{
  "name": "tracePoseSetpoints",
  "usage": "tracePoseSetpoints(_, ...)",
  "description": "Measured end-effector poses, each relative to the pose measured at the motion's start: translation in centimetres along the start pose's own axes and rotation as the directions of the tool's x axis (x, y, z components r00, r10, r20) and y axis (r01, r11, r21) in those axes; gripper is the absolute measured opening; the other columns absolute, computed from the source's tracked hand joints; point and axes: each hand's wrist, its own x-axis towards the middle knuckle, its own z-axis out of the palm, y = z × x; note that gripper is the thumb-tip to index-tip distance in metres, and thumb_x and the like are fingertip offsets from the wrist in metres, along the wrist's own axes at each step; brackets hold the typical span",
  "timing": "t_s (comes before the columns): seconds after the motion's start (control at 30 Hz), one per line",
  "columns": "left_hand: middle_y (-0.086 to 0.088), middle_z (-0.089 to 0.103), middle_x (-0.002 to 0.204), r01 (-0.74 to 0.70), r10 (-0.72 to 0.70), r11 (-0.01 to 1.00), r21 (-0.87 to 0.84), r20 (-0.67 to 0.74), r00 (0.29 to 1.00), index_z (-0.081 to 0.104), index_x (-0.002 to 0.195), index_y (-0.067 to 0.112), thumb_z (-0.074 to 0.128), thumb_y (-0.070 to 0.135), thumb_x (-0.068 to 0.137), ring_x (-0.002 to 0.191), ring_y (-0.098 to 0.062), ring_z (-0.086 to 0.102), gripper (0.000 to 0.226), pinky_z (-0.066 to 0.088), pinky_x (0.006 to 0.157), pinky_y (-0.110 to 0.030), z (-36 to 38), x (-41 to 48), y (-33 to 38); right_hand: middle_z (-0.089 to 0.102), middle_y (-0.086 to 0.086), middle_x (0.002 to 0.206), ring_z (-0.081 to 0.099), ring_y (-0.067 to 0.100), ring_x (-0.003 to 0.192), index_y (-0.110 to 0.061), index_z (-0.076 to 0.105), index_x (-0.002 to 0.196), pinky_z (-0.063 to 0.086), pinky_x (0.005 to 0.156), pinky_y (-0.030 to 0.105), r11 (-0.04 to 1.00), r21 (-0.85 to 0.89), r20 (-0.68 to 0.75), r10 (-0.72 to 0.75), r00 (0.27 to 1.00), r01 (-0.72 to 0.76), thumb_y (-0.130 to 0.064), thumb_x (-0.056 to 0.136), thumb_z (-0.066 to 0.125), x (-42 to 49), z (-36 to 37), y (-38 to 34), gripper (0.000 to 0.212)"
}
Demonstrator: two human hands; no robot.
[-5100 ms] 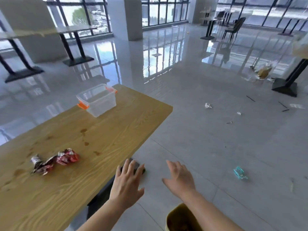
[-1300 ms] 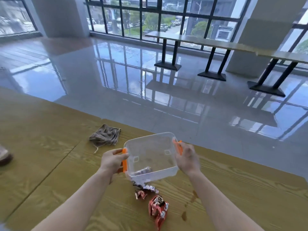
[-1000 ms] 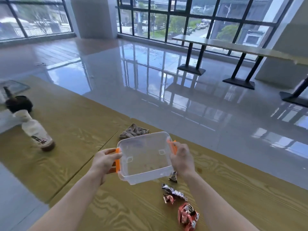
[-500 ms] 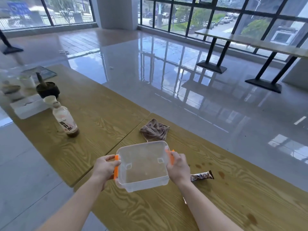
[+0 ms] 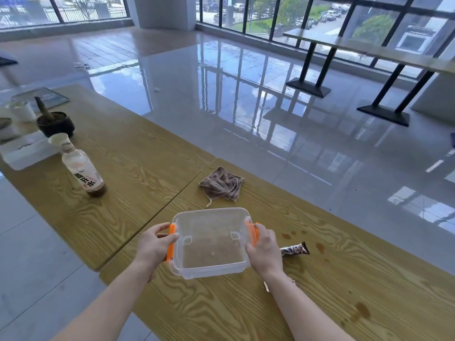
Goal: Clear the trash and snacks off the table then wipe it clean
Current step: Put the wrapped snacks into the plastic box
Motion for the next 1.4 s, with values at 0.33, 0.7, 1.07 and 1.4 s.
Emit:
tracePoseSetpoints(0.33, -0.010, 0.056, 0.125, -0.478, 0.600, 0.529, 0.702, 0.089, 0.795, 0.055, 0.132, 0.015, 0.077, 0.018, 0.075, 0.113, -0.031, 0.054, 0.061, 0.048, 0.090, -0.049, 3.1, -4.5, 1.8, 0.053, 0.003, 0.130, 0.058, 0.018, 0.111, -0.017, 0.050, 0.140, 0.052, 0.094, 0.040, 0.989, 0.141, 0.023, -0.050, 0.998, 0.046, -0.046, 0.084, 0.076, -1.5, -2.7, 2.5, 0.068)
tracePoseSetpoints(0.7, -0.002, 0.061, 0.113, -0.853, 0.668, 0.312, 0.419, 0.542, 0.511, 0.063, 0.124, 0.015, 0.076, 0.010, 0.072, 0.103, -0.021, 0.060, 0.053, 0.051, 0.091, -0.037, 11.4, -13.1, -0.8, 0.067, -0.011, 0.108, 0.062, 0.004, 0.094, -0.019, 0.063, 0.130, 0.050, 0.077, 0.020, 0.993, 0.118, -0.113, 0.020, 0.993, -0.006, -0.026, 0.088, 0.074, -6.1, -9.3, 9.4, 0.044)
tracePoseSetpoints(1.07, -0.010, 0.060, 0.121, -0.888, 0.508, 0.166, 0.430, 0.734, 0.450, 0.062, 0.124, 0.017, 0.066, 0.009, 0.073, 0.109, -0.027, 0.059, 0.051, 0.054, 0.087, -0.038, 16.8, -14.5, -5.5, 0.057, -0.009, 0.131, 0.051, 0.015, 0.123, -0.026, 0.056, 0.138, 0.044, 0.101, 0.030, 0.990, -0.139, -0.014, 0.021, 1.000, -0.023, -0.041, 0.083, 0.076, -11.7, -9.1, 15.1, 0.061)
tracePoseSetpoints(1.4, -0.006, 0.045, 0.136, -0.780, 0.263, 0.125, 0.614, 0.737, 0.622, 0.038, 0.144, 0.023, 0.060, 0.016, 0.089, 0.117, -0.024, 0.047, 0.059, 0.051, 0.088, -0.039, 21.9, -12.0, -6.7, 0.033, -0.012, 0.150, 0.034, 0.017, 0.133, -0.046, 0.030, 0.151, 0.042, 0.106, 0.032, 0.959, -0.282, 0.115, 0.062, 0.991, -0.027, -0.060, 0.079, 0.071, -11.7, -6.4, 15.8, 0.084)
